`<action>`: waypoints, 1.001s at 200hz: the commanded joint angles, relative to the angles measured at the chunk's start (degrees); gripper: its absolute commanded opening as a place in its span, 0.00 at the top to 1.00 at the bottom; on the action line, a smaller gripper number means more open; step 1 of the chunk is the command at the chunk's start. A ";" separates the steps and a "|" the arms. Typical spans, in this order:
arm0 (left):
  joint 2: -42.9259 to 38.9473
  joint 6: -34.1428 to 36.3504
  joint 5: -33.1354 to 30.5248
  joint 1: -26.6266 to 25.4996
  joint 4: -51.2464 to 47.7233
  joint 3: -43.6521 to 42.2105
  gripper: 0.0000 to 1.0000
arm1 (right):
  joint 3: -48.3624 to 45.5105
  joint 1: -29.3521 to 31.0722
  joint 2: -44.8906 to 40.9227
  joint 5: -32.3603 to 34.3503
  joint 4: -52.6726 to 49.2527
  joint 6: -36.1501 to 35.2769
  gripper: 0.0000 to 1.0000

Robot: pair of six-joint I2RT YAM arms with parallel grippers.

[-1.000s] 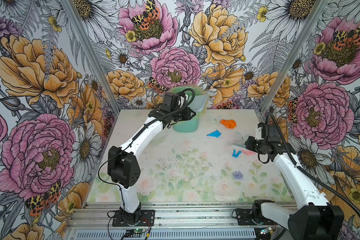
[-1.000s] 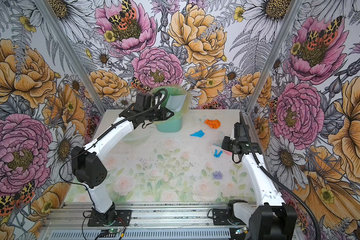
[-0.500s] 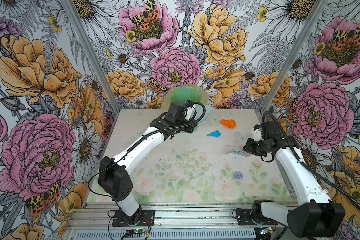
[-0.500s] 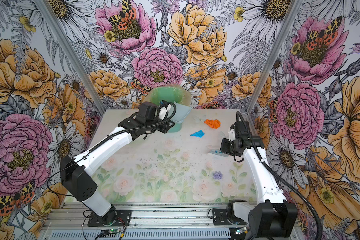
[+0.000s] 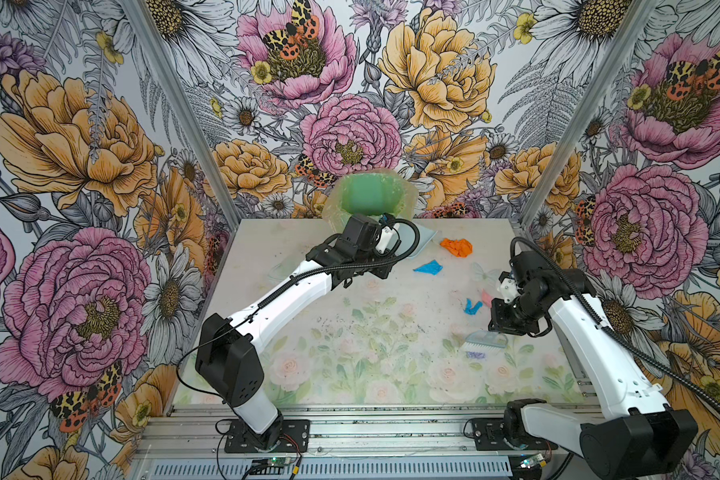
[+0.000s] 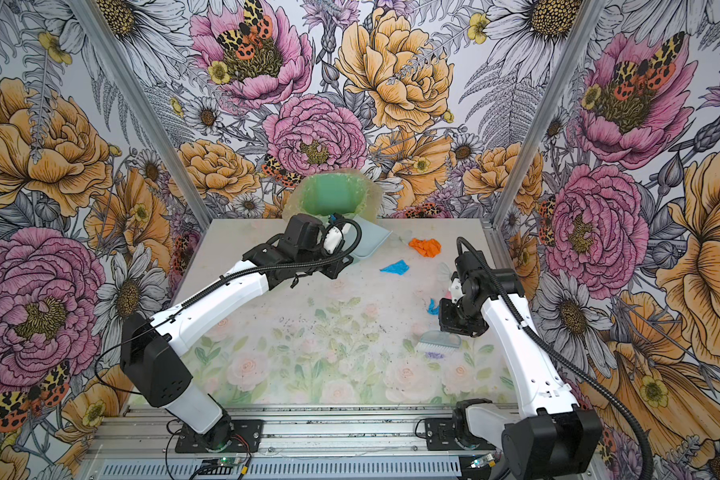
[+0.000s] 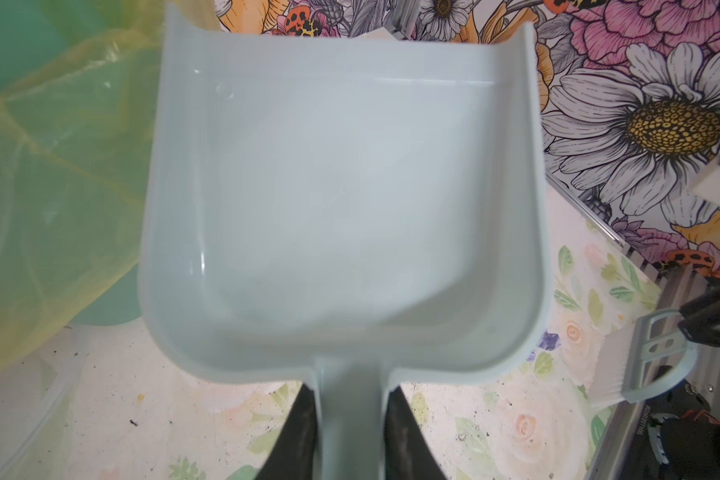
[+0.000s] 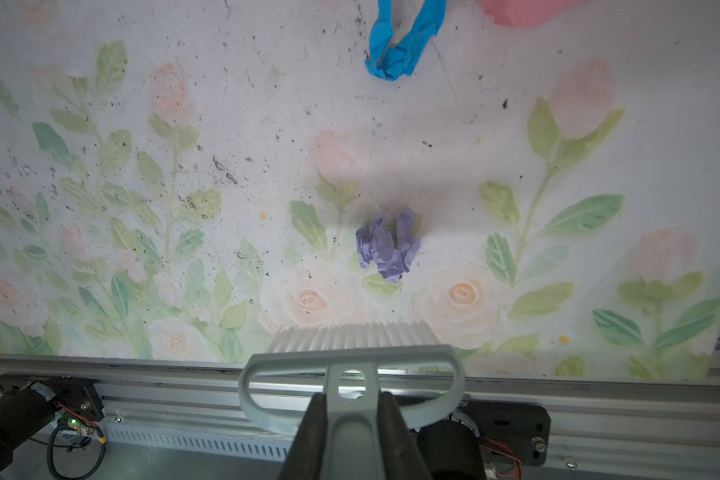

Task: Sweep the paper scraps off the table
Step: 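Lower the dustpan while the right gripper pushes the brush toward the purple scrap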

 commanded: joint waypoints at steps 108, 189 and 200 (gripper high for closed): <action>0.37 1.91 -3.13 -4.16 -0.95 -4.27 1.00 | -2.52 4.44 17.98 5.13 18.14 1.79 1.00; 0.18 1.38 -4.01 -4.41 -0.90 -7.77 1.00 | 13.66 3.87 29.19 10.56 30.54 -1.64 1.00; 0.20 1.21 -4.24 -4.38 -0.91 -8.36 1.00 | 15.91 3.72 30.31 9.19 30.34 -2.20 1.00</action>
